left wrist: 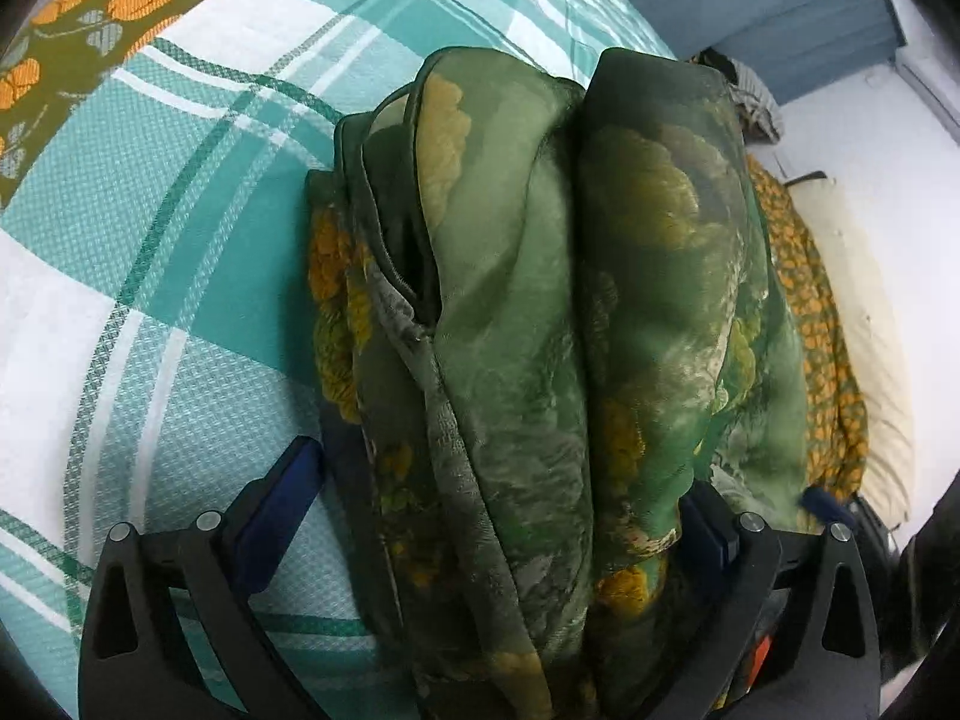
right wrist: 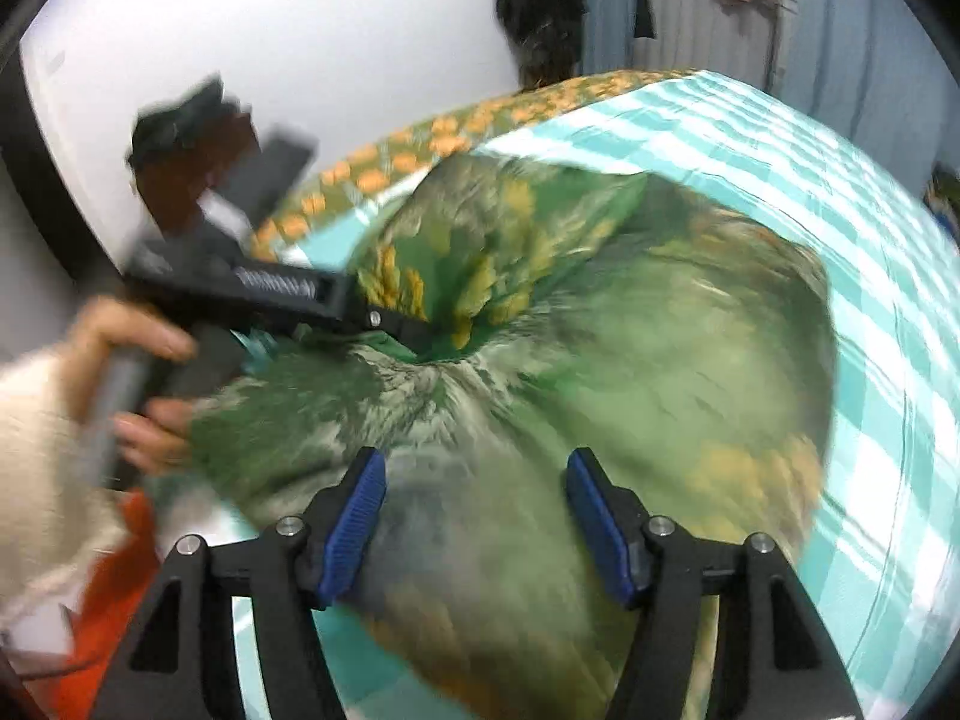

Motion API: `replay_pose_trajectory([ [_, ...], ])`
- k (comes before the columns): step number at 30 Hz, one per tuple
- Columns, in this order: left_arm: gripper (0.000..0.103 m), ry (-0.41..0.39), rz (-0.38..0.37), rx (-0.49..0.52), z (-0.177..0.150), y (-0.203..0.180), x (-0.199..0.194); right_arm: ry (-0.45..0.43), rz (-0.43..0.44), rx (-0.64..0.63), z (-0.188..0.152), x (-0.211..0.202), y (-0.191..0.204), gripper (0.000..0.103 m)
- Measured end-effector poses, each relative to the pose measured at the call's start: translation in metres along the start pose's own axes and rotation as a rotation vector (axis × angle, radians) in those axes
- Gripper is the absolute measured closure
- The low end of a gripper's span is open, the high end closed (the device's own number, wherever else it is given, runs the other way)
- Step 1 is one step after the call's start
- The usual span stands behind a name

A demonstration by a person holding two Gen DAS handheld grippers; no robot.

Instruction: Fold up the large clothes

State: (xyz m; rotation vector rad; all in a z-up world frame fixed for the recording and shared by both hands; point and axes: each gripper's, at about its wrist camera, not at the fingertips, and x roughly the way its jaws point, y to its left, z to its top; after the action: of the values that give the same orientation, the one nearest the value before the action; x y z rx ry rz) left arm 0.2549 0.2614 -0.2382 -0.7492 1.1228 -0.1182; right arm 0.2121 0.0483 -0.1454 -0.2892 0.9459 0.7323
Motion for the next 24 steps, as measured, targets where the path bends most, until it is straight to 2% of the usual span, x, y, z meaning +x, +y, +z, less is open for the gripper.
replay_pose_trajectory([
  [1, 0.000, 0.004, -0.002, 0.002, 0.001, 0.001, 0.001, -0.013, -0.011, 0.032, -0.006, -0.010, -0.010, 0.023],
  [3, 0.000, 0.023, -0.009, 0.003, 0.003, 0.000, 0.005, -0.024, -0.032, 0.120, -0.019, -0.027, -0.038, 0.015],
  [7, 0.000, 0.051, -0.011, 0.013, 0.006, 0.003, 0.007, 0.015, -0.020, 0.300, -0.040, -0.026, -0.097, 0.015],
  [8, 0.000, 0.054, -0.010, 0.014, 0.007, 0.002, 0.008, 0.019, 0.017, 0.359, -0.046, -0.021, -0.113, 0.015],
  [12, 0.000, 0.068, -0.014, 0.015, 0.013, 0.001, 0.012, -0.003, 0.273, 0.586, -0.057, 0.010, -0.153, 0.014],
  [13, 0.000, 0.071, -0.016, 0.015, 0.014, 0.001, 0.013, 0.009, 0.319, 0.621, -0.057, 0.023, -0.159, 0.011],
  [18, 0.000, 0.068, 0.001, 0.011, 0.015, 0.002, 0.022, 0.033, 0.393, 0.687, -0.056, 0.066, -0.163, 0.007],
  [20, 0.000, 0.060, 0.023, 0.018, 0.015, 0.002, 0.029, 0.051, 0.393, 0.660, -0.054, 0.070, -0.163, 0.007],
  [21, 0.007, 0.055, 0.043, 0.035, 0.015, -0.003, 0.029, 0.053, 0.371, 0.623, -0.051, 0.069, -0.160, 0.012],
  [22, 0.019, 0.051, 0.020, 0.047, 0.013, -0.008, 0.028, 0.055, 0.340, 0.574, -0.044, 0.063, -0.154, 0.022],
  [23, 0.031, 0.038, 0.018, 0.049, 0.012, -0.012, 0.025, 0.052, 0.305, 0.519, -0.040, 0.057, -0.147, 0.026],
  [24, 0.040, 0.016, 0.041, 0.068, 0.010, -0.021, 0.020, 0.045, 0.283, 0.492, -0.034, 0.051, -0.142, 0.031],
])
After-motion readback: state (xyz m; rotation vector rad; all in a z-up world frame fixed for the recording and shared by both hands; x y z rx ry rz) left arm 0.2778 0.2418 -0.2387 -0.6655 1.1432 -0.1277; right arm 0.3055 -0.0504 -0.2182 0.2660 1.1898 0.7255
